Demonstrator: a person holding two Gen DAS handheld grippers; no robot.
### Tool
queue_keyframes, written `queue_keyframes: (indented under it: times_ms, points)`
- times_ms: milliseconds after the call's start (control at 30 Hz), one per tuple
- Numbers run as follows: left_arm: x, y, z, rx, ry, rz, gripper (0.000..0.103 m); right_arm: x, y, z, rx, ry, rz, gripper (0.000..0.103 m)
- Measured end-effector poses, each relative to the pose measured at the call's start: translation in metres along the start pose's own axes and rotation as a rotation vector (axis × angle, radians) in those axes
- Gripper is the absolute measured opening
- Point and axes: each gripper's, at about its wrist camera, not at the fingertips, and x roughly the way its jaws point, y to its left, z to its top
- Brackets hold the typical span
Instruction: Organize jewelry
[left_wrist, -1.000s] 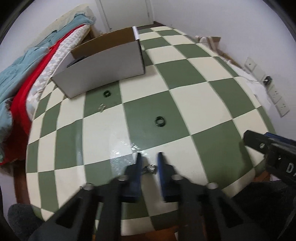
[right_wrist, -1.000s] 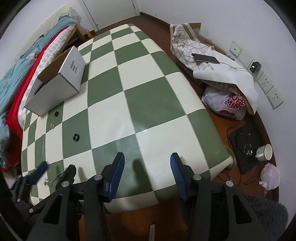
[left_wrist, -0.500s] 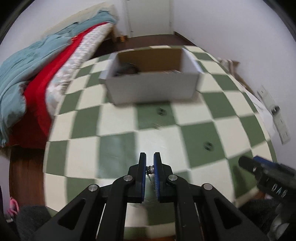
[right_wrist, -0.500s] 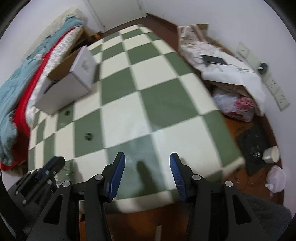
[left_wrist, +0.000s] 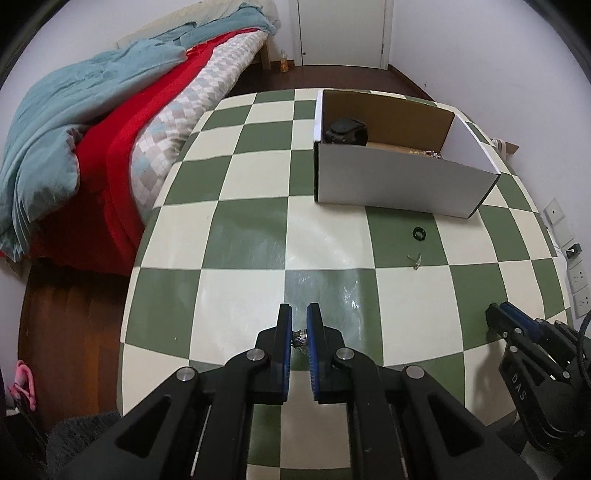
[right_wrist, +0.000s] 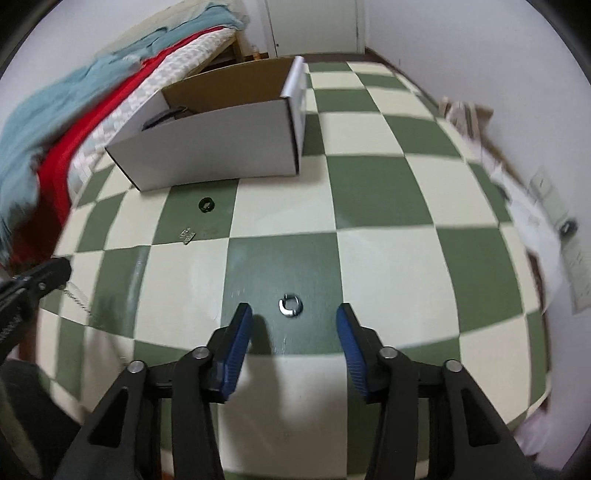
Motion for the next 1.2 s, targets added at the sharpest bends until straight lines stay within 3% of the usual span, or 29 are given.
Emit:
queue_keyframes:
  times_ms: [33, 67, 100, 400, 600, 633, 667, 933, 1000, 1067, 1133, 1200]
  points:
    - [-0.001, 0.001, -0.001, -0.003, 0.001, -0.004, 0.006, 0.0, 0.002, 0.0, -0.013, -0.005, -0.015, 0.034]
    - [-0.002, 0.002, -0.001, -0.004, 0.0, -0.006, 0.006, 0.0, 0.004, -0.001, -0.032, -0.01, -0.031, 0.018]
    - [-0.003, 0.002, 0.0, -0.005, -0.002, -0.009, 0.006, 0.0, 0.003, -0.002, -0.034, -0.013, -0.028, 0.012]
    - [-0.045, -0.001, 0.024, -0.015, -0.068, -0.113, 0.005, -0.028, -0.026, 0.0, 0.083, -0.039, 0.083, 0.012]
    - [-0.072, -0.001, 0.048, -0.015, -0.121, -0.148, 0.005, -0.058, -0.027, 0.018, 0.08, -0.074, 0.136, 0.011]
    - [-0.076, -0.002, 0.053, -0.012, -0.132, -0.149, 0.005, -0.063, -0.026, 0.019, 0.077, -0.08, 0.142, 0.0]
    - [-0.079, -0.003, 0.056, -0.008, -0.137, -0.151, 0.005, -0.068, -0.025, 0.024, 0.077, -0.084, 0.157, 0.0]
    - [-0.094, -0.006, 0.081, 0.018, -0.185, -0.161, 0.005, -0.089, -0.024, 0.059, 0.08, -0.113, 0.215, 0.0]
    - [-0.092, -0.006, 0.083, 0.022, -0.186, -0.162, 0.006, -0.078, -0.033, 0.063, 0.128, -0.062, 0.291, 0.0]
    - [-0.089, -0.007, 0.082, 0.023, -0.178, -0.165, 0.006, -0.061, -0.038, 0.061, 0.145, -0.009, 0.291, 0.009]
    - [-0.085, -0.007, 0.081, 0.021, -0.167, -0.167, 0.006, -0.046, -0.037, 0.053, 0.139, 0.024, 0.282, 0.032]
    - [-0.079, -0.007, 0.078, 0.021, -0.153, -0.169, 0.006, -0.028, -0.029, 0.041, 0.089, 0.061, 0.232, 0.032]
